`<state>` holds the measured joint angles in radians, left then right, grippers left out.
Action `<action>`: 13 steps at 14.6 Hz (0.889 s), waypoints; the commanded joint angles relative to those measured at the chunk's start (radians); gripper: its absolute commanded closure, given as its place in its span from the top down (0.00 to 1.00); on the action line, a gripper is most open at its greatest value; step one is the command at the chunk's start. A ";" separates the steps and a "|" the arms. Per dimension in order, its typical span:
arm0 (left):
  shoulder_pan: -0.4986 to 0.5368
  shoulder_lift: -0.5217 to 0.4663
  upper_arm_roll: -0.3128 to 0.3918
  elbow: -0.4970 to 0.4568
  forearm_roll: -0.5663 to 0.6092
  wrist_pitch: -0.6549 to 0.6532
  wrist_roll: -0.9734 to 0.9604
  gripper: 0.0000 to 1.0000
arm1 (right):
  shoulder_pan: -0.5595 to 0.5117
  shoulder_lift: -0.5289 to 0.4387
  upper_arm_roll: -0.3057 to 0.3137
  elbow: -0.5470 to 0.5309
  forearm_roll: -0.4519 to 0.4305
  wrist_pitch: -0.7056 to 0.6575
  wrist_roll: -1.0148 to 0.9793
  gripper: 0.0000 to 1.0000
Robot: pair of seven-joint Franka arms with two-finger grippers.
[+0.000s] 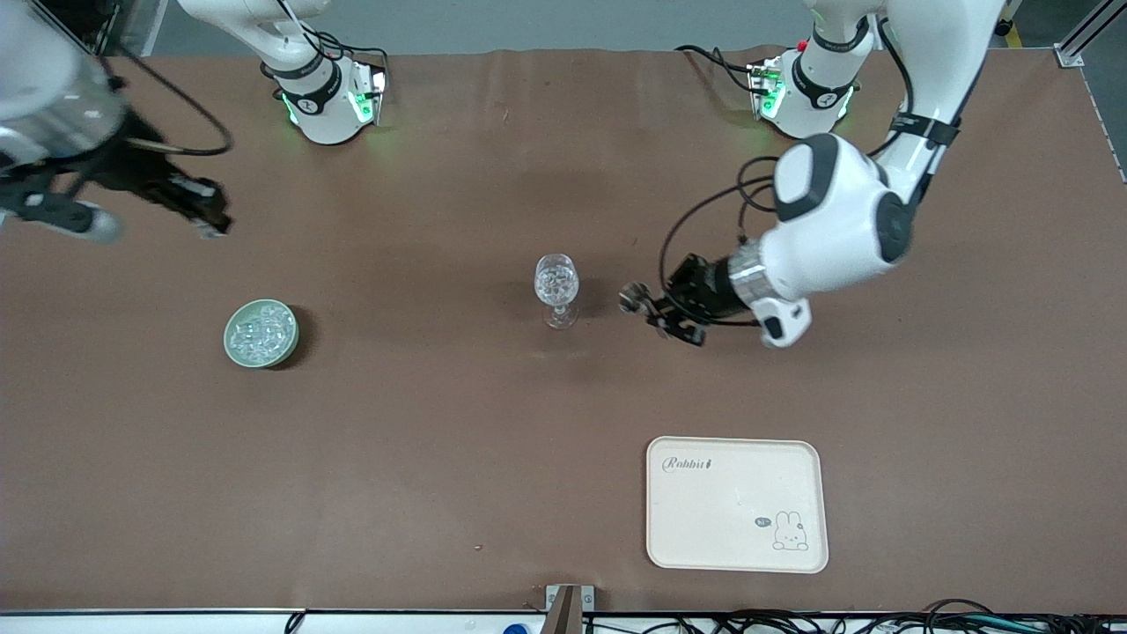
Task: Pour wine and add ice with both arms
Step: 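Move the jigger toward the tray while the right gripper carries ice to the glass, then lower the jigger onto the tray while the right gripper drops ice into the glass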
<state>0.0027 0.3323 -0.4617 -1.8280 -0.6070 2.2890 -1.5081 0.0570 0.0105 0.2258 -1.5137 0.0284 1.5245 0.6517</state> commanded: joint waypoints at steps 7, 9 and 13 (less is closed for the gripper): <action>-0.021 0.204 0.323 0.177 -0.474 -0.054 0.290 0.00 | 0.023 0.201 0.340 0.010 -0.013 0.224 0.544 0.00; -0.020 0.305 0.356 0.266 -0.540 -0.054 0.290 0.00 | 0.082 0.253 0.342 0.010 -0.050 0.272 0.636 0.00; -0.009 0.465 0.388 0.435 -0.680 -0.049 0.304 0.01 | 0.190 0.370 0.343 0.010 -0.119 0.348 0.788 0.01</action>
<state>-0.0002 0.7040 -0.1031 -1.5163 -1.2156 2.2552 -1.2138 0.2105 0.3261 0.5629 -1.5171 -0.0361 1.8549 1.3558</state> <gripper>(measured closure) 0.793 0.692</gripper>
